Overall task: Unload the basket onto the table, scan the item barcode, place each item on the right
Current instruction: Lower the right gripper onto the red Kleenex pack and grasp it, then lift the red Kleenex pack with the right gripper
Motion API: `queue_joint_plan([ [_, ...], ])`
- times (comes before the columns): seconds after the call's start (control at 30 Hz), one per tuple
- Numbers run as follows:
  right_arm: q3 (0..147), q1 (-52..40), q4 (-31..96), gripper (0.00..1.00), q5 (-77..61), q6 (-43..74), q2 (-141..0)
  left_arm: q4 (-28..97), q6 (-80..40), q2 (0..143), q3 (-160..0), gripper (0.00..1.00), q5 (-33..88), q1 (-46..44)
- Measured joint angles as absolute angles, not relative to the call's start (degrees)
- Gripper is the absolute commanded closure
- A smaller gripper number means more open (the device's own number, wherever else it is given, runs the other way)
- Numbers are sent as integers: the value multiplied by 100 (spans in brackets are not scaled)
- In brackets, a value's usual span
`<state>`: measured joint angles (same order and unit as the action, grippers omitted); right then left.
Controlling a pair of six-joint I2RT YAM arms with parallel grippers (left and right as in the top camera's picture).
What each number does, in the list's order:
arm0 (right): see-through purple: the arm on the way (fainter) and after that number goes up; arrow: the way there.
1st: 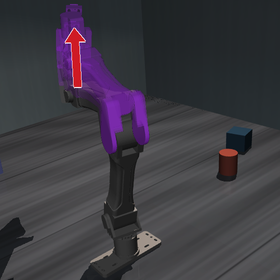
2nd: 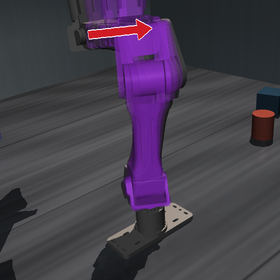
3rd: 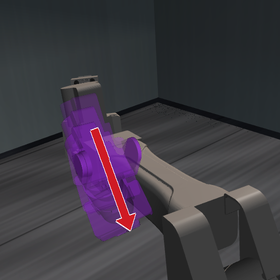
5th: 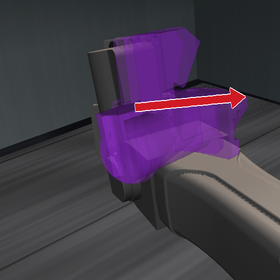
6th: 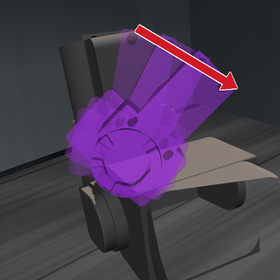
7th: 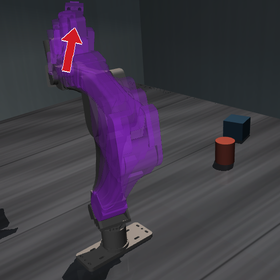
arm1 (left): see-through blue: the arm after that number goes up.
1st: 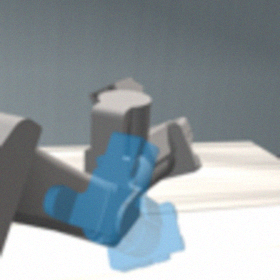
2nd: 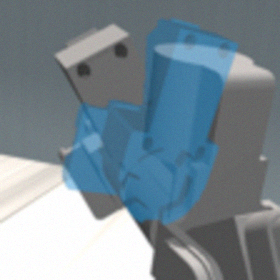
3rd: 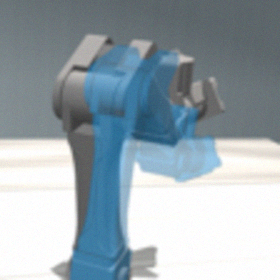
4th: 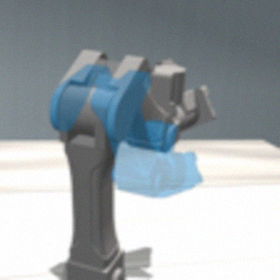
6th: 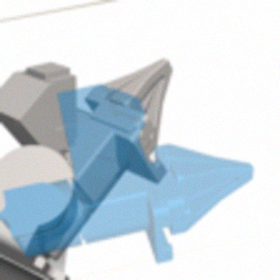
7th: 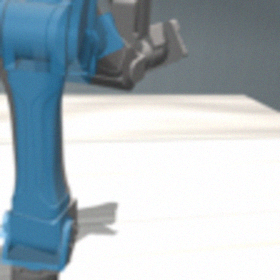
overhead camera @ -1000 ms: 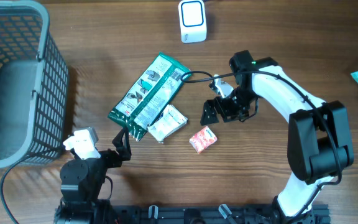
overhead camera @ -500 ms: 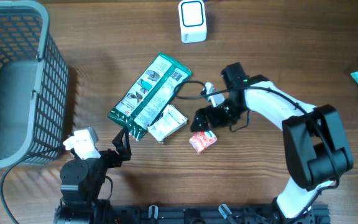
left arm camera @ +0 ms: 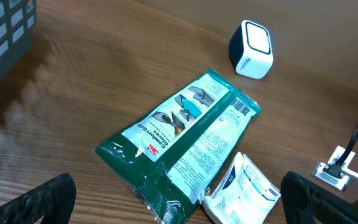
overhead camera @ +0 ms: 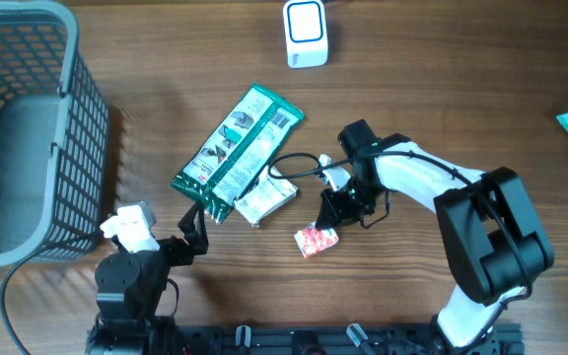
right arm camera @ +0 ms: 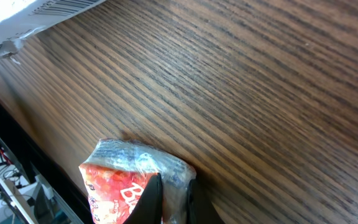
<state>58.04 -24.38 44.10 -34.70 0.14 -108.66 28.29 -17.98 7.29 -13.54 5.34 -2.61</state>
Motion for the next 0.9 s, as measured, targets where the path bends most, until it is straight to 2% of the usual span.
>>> queue_joint_plan([
  [0.13,5848,-2440,4558,96,-3485,115,-10875,2829,-1798,729,-1354,0,537,-261],
  [0.23,6106,-2394,5367,96,-3557,639,-10954,2832,-1798,729,-1354,0,537,-261],
  [0.4,7548,-1922,7730,96,-4233,2408,-11024,2827,-1798,729,-1354,0,537,-261],
  [0.53,7754,-1662,8812,96,-4598,3553,-11028,2829,-1798,729,-1354,0,537,-261],
  [0.7,7749,-1579,8875,96,-5319,4023,-11030,2827,-1798,729,-1354,0,537,-261],
  [0.9,7749,-1579,8895,96,-5520,4095,-11030,2829,-1798,729,-1354,0,537,-261],
])
